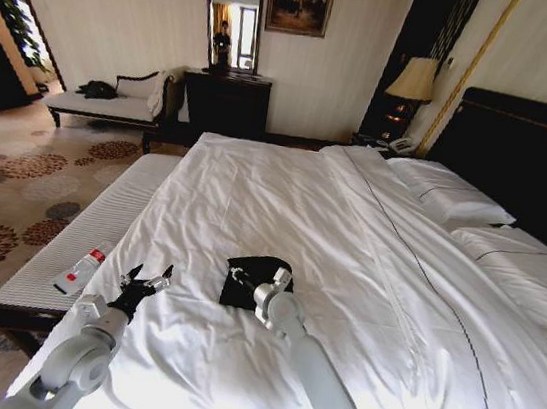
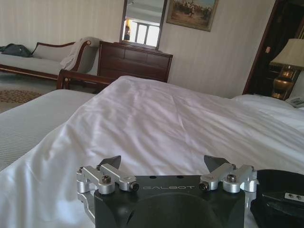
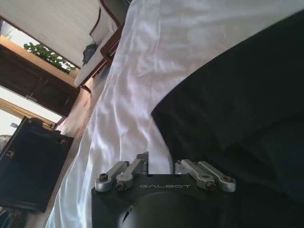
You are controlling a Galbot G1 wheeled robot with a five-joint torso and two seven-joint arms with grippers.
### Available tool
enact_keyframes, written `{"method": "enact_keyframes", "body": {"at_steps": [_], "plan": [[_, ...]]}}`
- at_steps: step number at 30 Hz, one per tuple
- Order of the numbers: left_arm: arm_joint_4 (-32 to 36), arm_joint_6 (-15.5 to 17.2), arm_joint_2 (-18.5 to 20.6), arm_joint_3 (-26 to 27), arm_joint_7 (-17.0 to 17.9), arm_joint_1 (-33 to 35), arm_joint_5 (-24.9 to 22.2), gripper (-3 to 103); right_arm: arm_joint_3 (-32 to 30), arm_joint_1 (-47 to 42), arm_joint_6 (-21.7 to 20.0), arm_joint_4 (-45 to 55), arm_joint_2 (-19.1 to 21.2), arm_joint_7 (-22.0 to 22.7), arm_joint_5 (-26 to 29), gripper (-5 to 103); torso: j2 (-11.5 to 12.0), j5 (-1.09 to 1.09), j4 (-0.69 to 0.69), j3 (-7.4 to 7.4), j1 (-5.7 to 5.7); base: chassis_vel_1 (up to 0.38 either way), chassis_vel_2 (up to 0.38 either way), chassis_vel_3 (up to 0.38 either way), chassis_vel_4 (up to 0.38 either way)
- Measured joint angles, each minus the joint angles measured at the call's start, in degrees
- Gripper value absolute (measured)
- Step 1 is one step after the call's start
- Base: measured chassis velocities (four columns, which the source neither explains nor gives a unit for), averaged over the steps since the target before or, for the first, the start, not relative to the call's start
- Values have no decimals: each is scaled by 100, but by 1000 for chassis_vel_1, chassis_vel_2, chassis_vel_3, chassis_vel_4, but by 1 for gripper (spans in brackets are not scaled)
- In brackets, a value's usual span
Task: Fold the clothes on the bed.
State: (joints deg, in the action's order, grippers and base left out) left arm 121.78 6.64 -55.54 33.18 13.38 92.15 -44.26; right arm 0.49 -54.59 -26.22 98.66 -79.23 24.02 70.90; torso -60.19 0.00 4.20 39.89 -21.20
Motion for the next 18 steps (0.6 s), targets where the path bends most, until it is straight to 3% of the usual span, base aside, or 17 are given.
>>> {"method": "enact_keyframes", "body": {"at_steps": [2,4,8,11,12,14,17,18], "plan": [[7,0,-5,-5,0,-3,6,99,41,-68,-1,158,63,-9,-41,35,0,0,0,0,0,0,0,0,0],[18,0,-5,-5,-1,-5,5,99,71,-93,-1,227,92,-10,-68,35,-1,0,0,0,0,0,0,0,0],[60,-1,-29,21,-3,17,1,100,109,-273,-2,569,189,-35,-124,56,0,0,0,0,0,0,0,0,0],[73,-6,-59,32,-11,48,18,100,75,-363,-21,760,254,-42,-127,61,0,0,-1,0,0,0,0,0,0],[84,-8,-74,32,-14,55,23,100,38,-405,-28,835,295,-63,-166,73,-1,0,-1,0,0,0,0,0,0],[91,-8,-80,32,-14,56,24,100,15,-428,-29,867,320,-91,-216,73,0,0,-1,0,1,0,0,0,0],[129,-9,-96,13,-15,57,36,100,-157,-584,-28,1107,459,-234,-451,89,0,1,0,0,0,0,0,0,0],[129,-9,-96,13,-15,57,36,100,-157,-584,-28,1107,459,-234,-451,89,0,1,0,0,0,0,0,0,0]]}}
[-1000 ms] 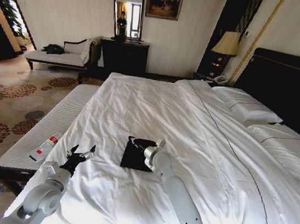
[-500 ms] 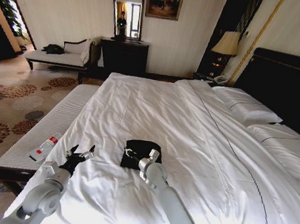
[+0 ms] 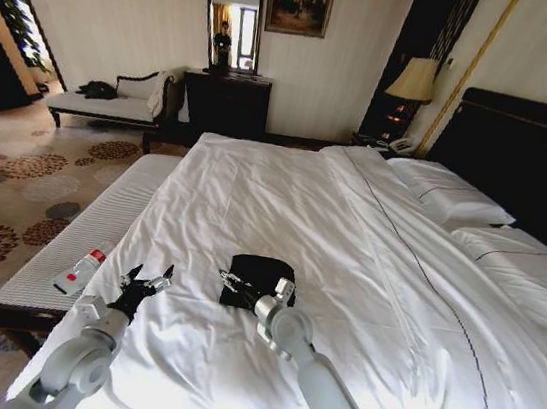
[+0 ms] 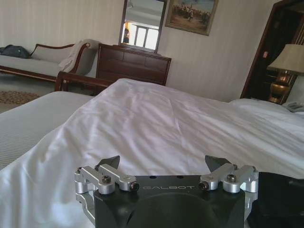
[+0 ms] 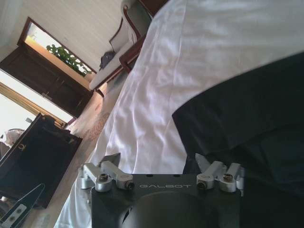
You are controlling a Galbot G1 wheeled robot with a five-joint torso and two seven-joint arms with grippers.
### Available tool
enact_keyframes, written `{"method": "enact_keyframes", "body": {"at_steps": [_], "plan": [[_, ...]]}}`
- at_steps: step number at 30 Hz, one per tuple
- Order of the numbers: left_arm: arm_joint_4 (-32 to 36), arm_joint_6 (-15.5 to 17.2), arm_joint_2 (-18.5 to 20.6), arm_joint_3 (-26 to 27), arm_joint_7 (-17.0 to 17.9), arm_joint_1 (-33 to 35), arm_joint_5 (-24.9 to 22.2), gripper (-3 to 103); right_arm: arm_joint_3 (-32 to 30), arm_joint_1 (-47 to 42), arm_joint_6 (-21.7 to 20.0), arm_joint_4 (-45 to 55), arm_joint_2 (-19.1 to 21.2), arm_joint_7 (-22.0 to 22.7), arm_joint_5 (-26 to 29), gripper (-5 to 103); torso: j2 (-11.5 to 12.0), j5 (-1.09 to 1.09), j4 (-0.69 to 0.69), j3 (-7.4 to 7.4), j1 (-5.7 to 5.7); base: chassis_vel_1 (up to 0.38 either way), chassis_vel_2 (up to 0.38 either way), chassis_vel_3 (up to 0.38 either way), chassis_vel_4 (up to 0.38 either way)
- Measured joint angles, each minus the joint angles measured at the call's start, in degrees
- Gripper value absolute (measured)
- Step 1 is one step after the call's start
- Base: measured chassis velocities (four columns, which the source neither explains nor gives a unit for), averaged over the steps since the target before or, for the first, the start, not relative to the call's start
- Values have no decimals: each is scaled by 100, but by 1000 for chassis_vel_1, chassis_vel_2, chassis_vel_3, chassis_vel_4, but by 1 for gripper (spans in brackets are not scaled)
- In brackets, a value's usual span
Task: Fold the clothes on the bed.
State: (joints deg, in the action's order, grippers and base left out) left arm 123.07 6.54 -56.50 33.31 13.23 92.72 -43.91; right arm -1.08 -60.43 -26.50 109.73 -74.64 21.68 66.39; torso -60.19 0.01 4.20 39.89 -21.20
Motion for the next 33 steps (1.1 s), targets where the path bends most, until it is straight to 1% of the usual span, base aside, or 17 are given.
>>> {"method": "enact_keyframes", "body": {"at_steps": [2,9,13,14,16,17,18,19,20,21,24,25,27,28,29,31,33], "plan": [[15,0,-7,-13,-1,4,12,100,-131,-79,9,149,75,-63,-66,97,0,0,0,0,0,0,0,0,0],[45,0,-17,-50,-1,17,50,100,-483,-165,154,292,218,-207,-235,100,0,0,0,0,0,0,0,0,0],[59,0,-26,-67,-1,45,74,100,-705,-100,283,112,245,-384,-461,100,0,0,0,0,0,0,0,0,0],[65,0,-27,-69,0,56,78,100,-736,-60,358,4,252,-451,-636,100,0,0,0,0,0,0,0,0,0],[88,8,-26,-73,5,88,78,100,-751,25,673,-266,257,-649,-1212,100,0,0,-1,0,0,0,0,0,0],[88,8,-26,-73,5,88,78,100,-751,25,673,-266,257,-649,-1212,100,0,0,-1,0,0,0,0,0,0],[90,12,-24,-73,5,95,78,100,-740,45,822,-349,261,-730,-1514,100,0,0,-1,0,0,0,0,0,0],[91,17,-17,-73,6,109,78,100,-690,70,1156,-520,276,-910,-2206,100,0,-1,-1,0,0,0,0,0,0],[92,22,-9,-72,7,114,78,100,-626,77,1407,-666,284,-1039,-2769,100,0,0,-1,0,0,0,0,0,0],[92,22,-9,-72,7,114,78,100,-626,77,1407,-666,284,-1039,-2769,100,0,0,-1,0,0,0,0,0,0],[91,31,6,-72,24,112,79,100,-449,58,1985,-1024,271,-1370,-3931,100,0,0,-1,0,0,0,0,0,0],[91,31,6,-72,24,112,79,100,-449,58,1985,-1024,271,-1370,-3931,100,0,0,-1,0,0,0,0,0,0],[78,33,-13,-71,50,105,67,100,-287,35,2430,-1345,205,-1667,-4867,100,0,-1,0,0,0,0,0,0,0],[69,33,-24,-70,52,106,65,100,-235,38,2539,-1431,177,-1719,-5082,100,0,-1,0,0,0,0,0,0,0],[69,33,-24,-70,52,106,65,100,-235,38,2539,-1431,177,-1719,-5082,100,0,-1,0,0,0,0,0,0,0],[51,34,-54,-58,56,128,76,100,-71,94,2812,-1687,95,-1831,-5565,100,0,-1,-1,0,0,0,0,0,0],[48,34,-65,-58,53,135,84,100,-13,118,2856,-1764,70,-1844,-5649,100,0,-1,-1,0,0,0,0,0,0]]}}
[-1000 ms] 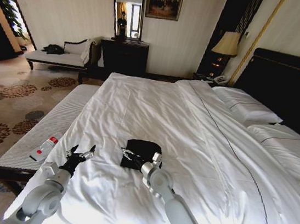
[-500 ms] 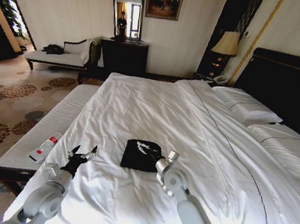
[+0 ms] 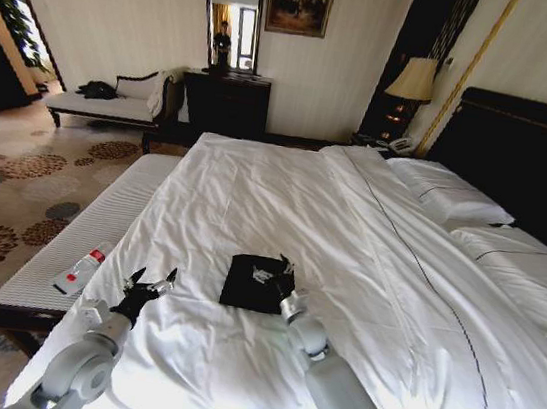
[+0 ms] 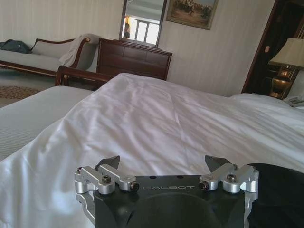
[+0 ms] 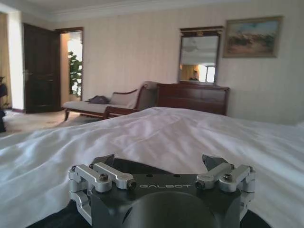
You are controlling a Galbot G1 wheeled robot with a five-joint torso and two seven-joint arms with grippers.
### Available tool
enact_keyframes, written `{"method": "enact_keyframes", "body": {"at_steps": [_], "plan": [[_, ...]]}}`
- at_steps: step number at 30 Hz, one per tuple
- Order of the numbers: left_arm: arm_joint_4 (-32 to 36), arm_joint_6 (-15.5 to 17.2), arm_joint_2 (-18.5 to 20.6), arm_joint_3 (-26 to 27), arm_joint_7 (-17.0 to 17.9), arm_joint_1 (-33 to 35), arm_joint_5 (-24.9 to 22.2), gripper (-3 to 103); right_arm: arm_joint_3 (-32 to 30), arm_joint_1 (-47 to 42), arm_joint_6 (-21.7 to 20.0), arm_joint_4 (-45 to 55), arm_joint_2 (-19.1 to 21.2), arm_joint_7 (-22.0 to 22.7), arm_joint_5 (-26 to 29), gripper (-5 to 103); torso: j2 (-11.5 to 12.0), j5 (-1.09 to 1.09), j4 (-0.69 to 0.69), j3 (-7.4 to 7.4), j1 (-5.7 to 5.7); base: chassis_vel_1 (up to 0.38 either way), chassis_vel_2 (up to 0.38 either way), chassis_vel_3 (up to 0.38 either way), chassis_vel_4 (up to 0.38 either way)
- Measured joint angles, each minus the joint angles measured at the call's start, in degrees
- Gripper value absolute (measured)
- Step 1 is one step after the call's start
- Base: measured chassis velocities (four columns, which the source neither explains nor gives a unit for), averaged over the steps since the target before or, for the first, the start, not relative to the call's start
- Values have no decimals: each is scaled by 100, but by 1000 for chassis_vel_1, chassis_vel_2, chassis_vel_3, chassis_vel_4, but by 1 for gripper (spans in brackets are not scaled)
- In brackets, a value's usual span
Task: Fold the clothes on the bed.
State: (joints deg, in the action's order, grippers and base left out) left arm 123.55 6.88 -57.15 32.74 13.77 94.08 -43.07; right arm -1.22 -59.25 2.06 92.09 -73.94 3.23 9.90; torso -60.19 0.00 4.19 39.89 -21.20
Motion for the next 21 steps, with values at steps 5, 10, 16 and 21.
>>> {"method": "enact_keyframes", "body": {"at_steps": [5,10,16,21], "plan": [[-19,-1,-93,-41,28,-11,93,100,135,84,95,-403,-147,-98,-193,100,0,0,0,0,0,0,0,0,0],[87,3,-355,-77,66,90,257,100,193,89,247,-954,-318,-160,-262,100,0,0,0,0,0,0,0,0,0],[54,-47,-550,-135,-30,138,561,100,291,89,318,-1251,-399,-155,-306,100,0,0,0,-1,0,0,0,0,0],[49,-54,-719,-194,-84,171,831,100,323,24,247,-1115,-381,-103,-232,100,0,1,0,0,0,0,0,0,0]]}}
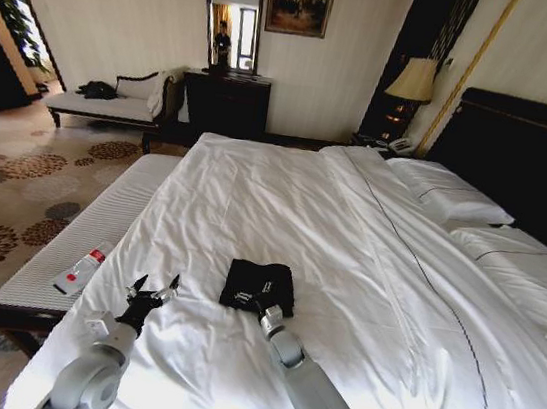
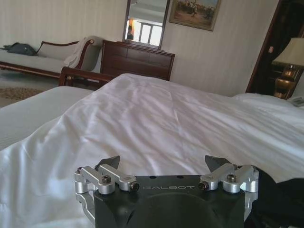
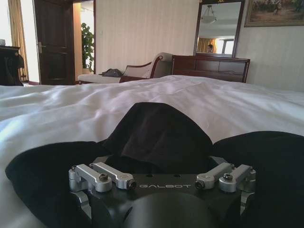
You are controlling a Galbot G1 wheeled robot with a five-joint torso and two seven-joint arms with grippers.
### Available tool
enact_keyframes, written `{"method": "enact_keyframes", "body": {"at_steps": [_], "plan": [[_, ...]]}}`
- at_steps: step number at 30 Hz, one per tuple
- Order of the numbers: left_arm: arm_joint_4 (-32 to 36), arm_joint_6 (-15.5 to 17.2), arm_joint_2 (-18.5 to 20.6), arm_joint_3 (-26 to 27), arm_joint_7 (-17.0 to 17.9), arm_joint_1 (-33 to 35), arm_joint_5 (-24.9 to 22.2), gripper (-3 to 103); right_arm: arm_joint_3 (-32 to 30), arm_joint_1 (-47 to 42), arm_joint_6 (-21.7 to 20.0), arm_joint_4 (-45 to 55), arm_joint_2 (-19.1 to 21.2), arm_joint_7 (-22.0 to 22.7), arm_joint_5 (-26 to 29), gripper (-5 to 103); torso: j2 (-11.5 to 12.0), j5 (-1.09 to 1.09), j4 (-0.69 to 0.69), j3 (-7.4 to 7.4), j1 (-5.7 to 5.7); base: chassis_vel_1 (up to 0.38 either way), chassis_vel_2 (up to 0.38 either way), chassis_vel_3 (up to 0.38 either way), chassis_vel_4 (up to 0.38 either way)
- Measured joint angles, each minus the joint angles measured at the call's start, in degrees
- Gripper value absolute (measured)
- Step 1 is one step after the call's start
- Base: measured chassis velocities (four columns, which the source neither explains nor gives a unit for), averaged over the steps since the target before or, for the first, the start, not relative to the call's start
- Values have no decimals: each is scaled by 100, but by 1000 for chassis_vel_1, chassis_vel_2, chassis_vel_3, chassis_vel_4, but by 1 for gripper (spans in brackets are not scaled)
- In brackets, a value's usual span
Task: Fold the clothes on the bed.
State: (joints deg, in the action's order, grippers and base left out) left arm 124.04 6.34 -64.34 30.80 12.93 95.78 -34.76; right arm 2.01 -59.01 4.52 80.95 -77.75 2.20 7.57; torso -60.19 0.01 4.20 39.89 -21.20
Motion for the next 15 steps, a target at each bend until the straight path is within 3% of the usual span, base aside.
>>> {"method": "enact_keyframes", "body": {"at_steps": [10,15], "plan": [[82,-79,-171,-27,-156,175,501,100,-381,-476,-130,1083,363,208,365,100,0,2,-1,0,1,0,0,0,0],[69,-176,-313,34,-164,168,887,100,-1274,-1026,-172,1996,941,291,580,100,0,1,0,0,0,0,0,0,0]]}}
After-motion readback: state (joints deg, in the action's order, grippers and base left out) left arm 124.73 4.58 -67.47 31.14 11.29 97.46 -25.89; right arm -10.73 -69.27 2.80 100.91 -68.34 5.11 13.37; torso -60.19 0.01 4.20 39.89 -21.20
